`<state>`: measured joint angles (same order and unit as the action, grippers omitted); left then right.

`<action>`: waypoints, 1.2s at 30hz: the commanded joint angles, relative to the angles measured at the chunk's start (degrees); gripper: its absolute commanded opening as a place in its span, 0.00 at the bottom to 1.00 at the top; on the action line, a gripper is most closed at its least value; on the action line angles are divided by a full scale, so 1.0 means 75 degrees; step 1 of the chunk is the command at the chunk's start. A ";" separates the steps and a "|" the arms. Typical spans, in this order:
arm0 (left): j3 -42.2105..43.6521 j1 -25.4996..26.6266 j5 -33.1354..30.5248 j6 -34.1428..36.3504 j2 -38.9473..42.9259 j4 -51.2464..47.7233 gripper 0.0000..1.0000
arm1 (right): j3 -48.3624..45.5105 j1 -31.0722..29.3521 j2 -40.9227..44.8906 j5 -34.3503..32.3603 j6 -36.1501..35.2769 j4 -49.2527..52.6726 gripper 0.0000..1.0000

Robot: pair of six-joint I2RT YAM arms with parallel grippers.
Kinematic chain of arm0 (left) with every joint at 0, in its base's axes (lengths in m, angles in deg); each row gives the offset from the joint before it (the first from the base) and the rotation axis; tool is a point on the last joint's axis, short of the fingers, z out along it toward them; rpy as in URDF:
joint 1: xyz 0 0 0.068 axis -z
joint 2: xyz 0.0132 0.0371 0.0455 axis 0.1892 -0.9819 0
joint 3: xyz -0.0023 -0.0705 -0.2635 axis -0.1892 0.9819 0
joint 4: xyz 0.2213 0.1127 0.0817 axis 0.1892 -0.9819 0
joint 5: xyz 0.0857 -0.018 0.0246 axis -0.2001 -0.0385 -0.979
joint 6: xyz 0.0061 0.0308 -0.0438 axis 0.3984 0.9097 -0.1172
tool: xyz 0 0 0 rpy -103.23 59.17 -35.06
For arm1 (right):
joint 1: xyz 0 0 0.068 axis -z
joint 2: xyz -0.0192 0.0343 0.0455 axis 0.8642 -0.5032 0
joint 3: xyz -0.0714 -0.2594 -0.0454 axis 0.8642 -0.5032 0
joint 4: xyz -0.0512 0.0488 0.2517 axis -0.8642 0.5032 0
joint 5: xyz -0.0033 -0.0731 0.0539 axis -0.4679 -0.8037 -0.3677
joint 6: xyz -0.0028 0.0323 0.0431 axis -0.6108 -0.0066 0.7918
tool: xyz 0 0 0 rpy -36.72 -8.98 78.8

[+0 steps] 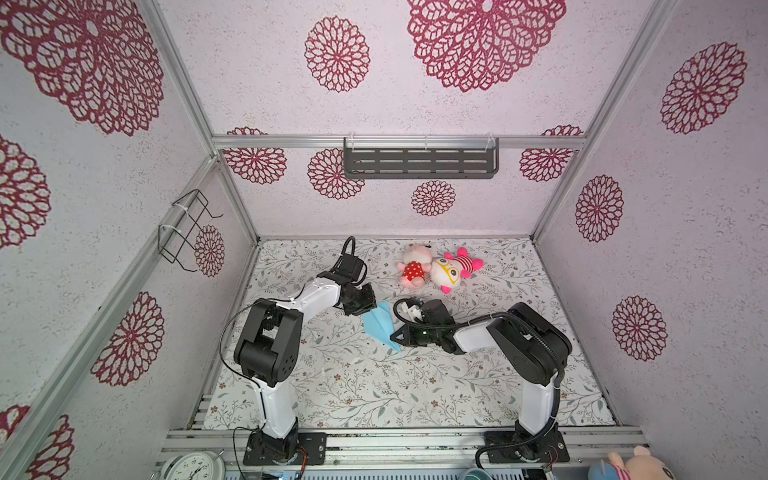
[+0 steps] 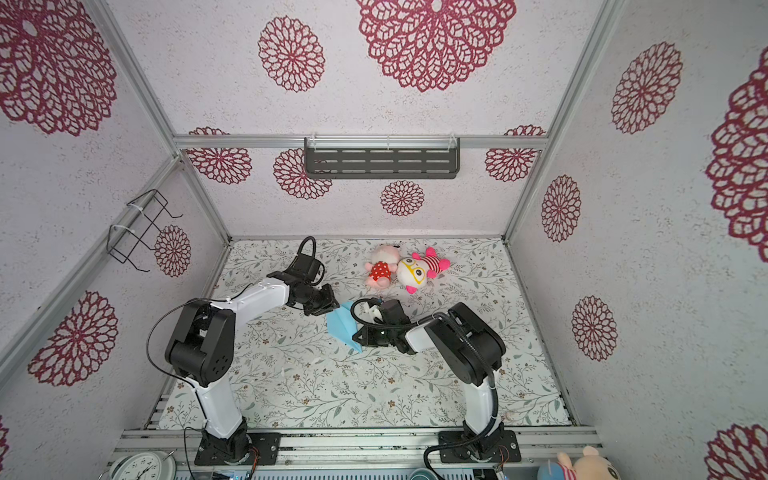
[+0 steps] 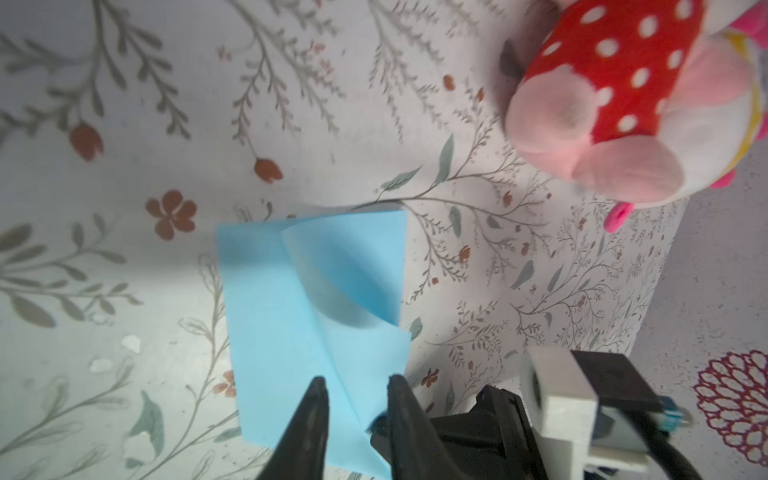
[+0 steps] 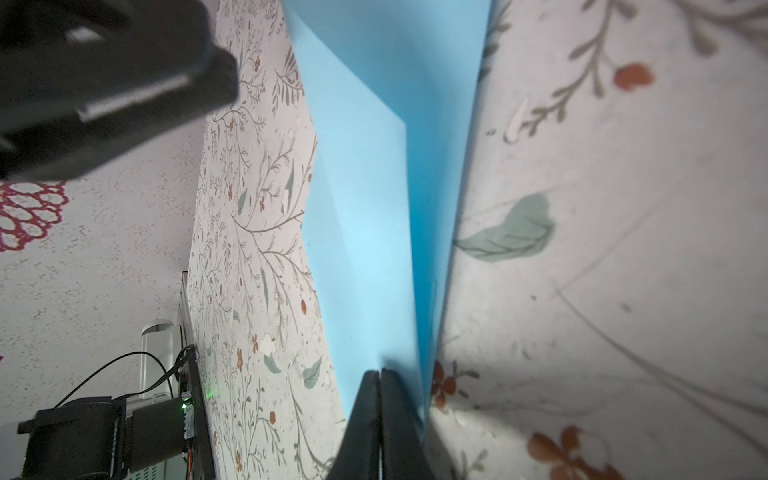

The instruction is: Fold a paper plane with a square sheet of paper (pick it up from the middle)

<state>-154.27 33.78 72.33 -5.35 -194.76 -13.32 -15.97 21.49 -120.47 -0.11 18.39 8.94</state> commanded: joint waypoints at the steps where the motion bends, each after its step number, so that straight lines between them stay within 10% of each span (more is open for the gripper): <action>1: 0.0121 0.0289 -0.0177 -0.0270 0.0017 0.0209 0.23 | -0.0141 0.0048 -0.0156 -0.0336 0.0048 0.0581 0.07; 36: -0.0570 0.0882 -0.1624 -0.0135 -0.1598 -0.1421 0.06 | -0.0064 0.0081 0.0484 0.0362 -0.0066 -0.0226 0.06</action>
<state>-160.11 40.03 63.89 -6.71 -203.57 -19.83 -16.80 21.77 -120.01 0.53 18.39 7.61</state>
